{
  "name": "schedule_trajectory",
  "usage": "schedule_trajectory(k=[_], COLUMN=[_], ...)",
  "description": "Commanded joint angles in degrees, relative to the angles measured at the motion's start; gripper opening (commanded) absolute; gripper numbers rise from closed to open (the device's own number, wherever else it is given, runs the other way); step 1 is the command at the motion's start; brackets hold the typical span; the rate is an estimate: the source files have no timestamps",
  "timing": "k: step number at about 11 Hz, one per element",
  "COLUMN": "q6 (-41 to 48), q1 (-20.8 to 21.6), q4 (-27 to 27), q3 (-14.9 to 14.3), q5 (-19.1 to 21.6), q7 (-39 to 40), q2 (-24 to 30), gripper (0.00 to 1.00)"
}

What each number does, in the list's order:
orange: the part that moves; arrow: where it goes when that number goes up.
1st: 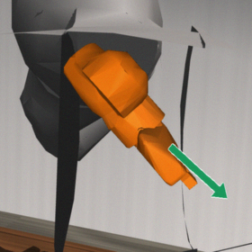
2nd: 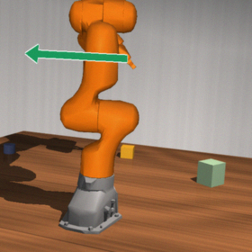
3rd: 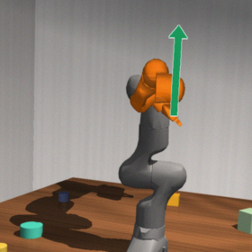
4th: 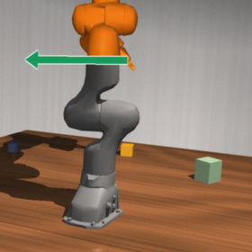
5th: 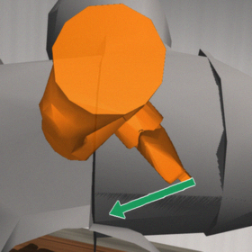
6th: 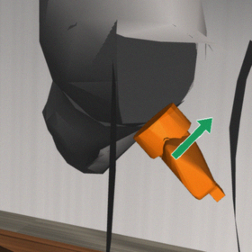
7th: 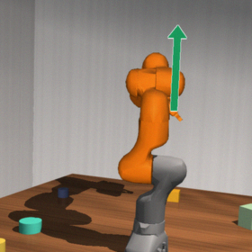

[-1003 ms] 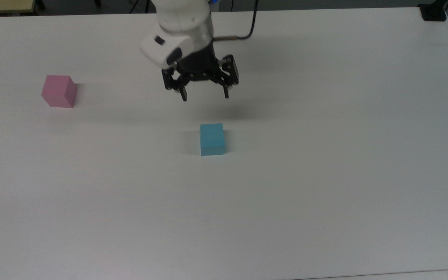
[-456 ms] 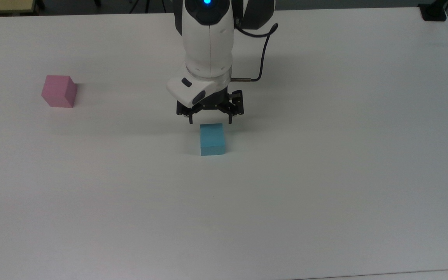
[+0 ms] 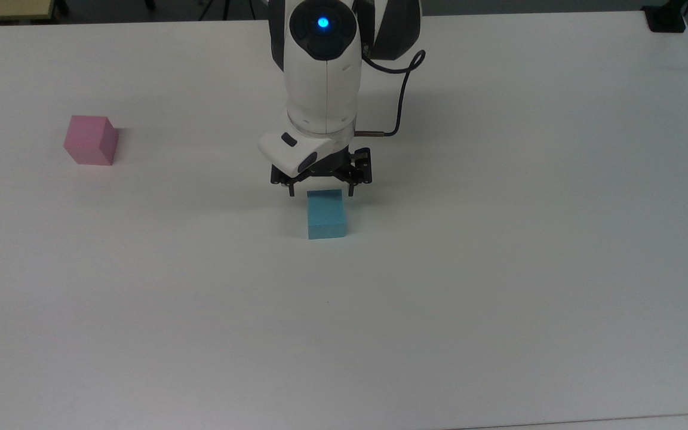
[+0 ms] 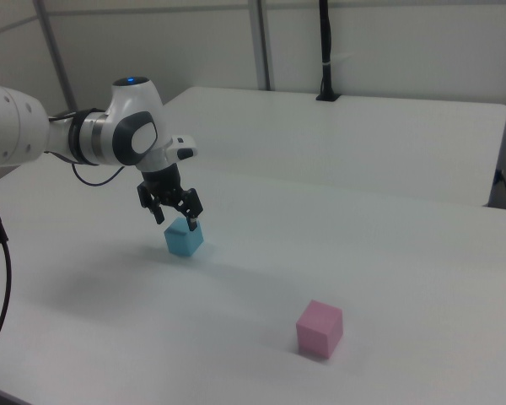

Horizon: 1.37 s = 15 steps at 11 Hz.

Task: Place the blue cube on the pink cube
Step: 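Close the gripper on the light-blue cube and lift it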

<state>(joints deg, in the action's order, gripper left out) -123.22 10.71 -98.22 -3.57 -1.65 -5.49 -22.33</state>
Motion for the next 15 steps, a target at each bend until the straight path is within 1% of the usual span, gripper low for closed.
schedule_trajectory(k=[1,3,4,5,6,7,9,10,13,15], q6=[-2.3,-2.8,-2.8,-2.8,-2.8,-2.7,-2.4,-2.1,3.9,9.1], q1=[0.1,0.1,0.1,0.0,-0.1,-0.2,-0.9,-2.0,-4.6,-7.0], q4=[0.6,0.6,0.6,0.7,0.7,0.7,0.7,0.5,0.5,0.7], q3=[2.3,2.4,2.4,2.4,2.4,2.4,2.4,2.5,2.6,2.5], q5=[-6.2,-8.0,-8.0,-7.5,-7.1,-7.1,-7.1,-7.0,-5.1,-3.9], q7=[-6.4,-8.0,-8.0,-8.1,-8.2,-8.2,-8.1,-8.0,-7.5,-5.5], q2=[-2.5,-3.3,-3.7,-3.6,-3.4,-3.1,-1.2,1.4,7.3,11.5], gripper=[1.00,1.00,0.77,0.40,0.23,0.16,0.15,0.15,0.15,0.15])
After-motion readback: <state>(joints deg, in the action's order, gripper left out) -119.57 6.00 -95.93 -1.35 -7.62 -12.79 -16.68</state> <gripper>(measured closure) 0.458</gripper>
